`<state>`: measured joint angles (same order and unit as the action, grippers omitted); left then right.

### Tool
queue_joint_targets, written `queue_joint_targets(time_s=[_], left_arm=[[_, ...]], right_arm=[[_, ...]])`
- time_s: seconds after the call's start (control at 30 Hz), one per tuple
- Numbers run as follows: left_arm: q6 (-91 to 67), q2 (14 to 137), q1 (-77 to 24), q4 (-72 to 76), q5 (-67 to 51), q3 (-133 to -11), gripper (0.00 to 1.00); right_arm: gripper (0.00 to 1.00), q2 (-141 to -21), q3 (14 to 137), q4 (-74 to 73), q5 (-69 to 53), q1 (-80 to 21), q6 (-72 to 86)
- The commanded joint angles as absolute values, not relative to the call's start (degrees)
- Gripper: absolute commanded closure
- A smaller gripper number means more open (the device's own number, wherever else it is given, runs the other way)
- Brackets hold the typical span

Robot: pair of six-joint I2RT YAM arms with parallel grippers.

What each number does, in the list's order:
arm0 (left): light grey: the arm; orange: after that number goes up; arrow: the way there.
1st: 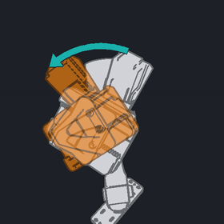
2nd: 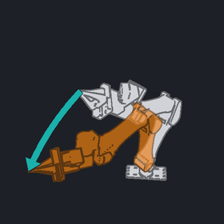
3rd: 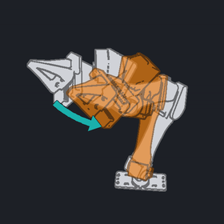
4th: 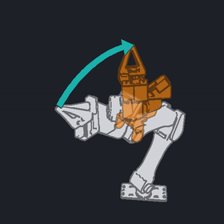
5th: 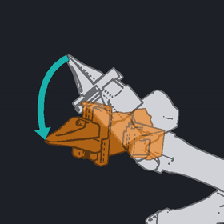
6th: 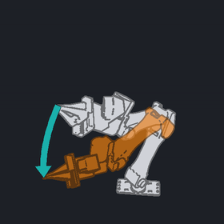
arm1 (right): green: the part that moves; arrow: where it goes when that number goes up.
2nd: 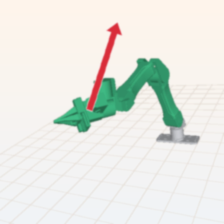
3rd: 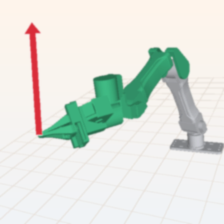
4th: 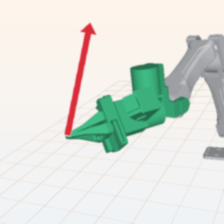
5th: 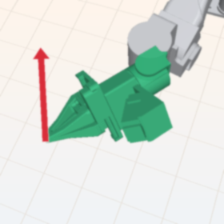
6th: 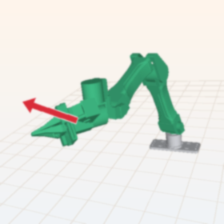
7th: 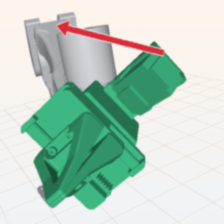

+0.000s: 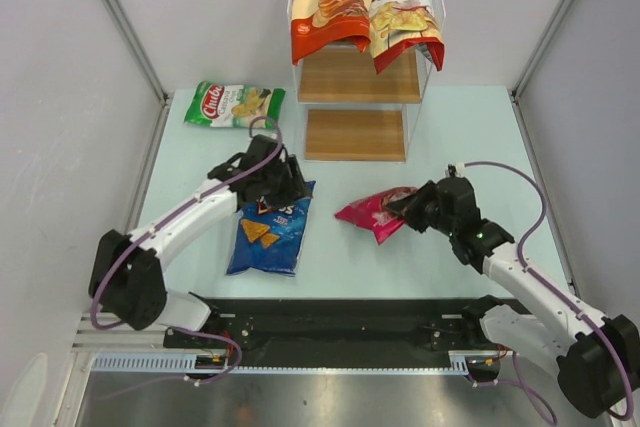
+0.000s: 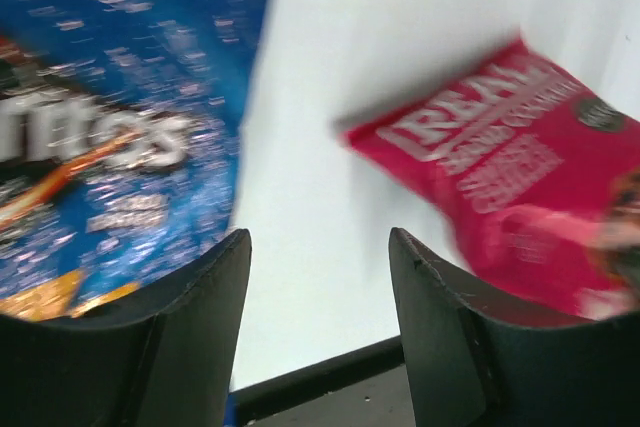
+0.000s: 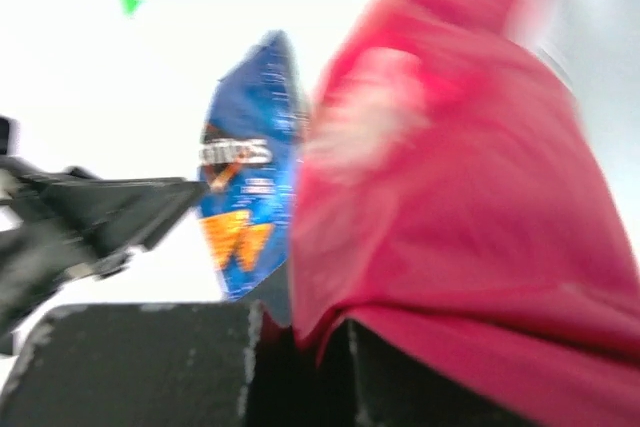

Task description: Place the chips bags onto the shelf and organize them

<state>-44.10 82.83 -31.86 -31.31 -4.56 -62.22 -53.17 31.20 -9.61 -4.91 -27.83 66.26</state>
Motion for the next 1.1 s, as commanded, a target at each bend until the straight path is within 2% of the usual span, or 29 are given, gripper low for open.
queue_joint_targets(time_s=[0.0, 0.2, 0.6, 0.9, 1.07], left_arm=[[-43.15, 78.05, -28.48, -33.84, -2.99, -55.65, 0.37], [-43.16, 76.64, -27.77, -33.05, -4.04, -53.52, 0.37], [-41.57, 76.99, -27.86, -32.60, -5.54, -53.44, 0.37], [-40.25, 76.38, -27.42, -32.96, -6.15, -52.56, 0.38], [-40.08, 77.60, -27.33, -32.26, -7.03, -52.47, 0.37]], right_arm=[[1.00, -50.28, 41.04, -8.18, -6.94, -26.28, 63.62], [1.00, -52.11, 47.88, 1.30, -8.79, -22.60, 67.32], [1.00, -71.09, 65.03, 21.34, -11.34, -21.97, 61.28], [1.00, -75.76, 73.29, 25.40, -11.86, -23.47, 57.48], [1.00, -76.99, 79.09, 20.58, -9.59, -26.10, 46.51]])
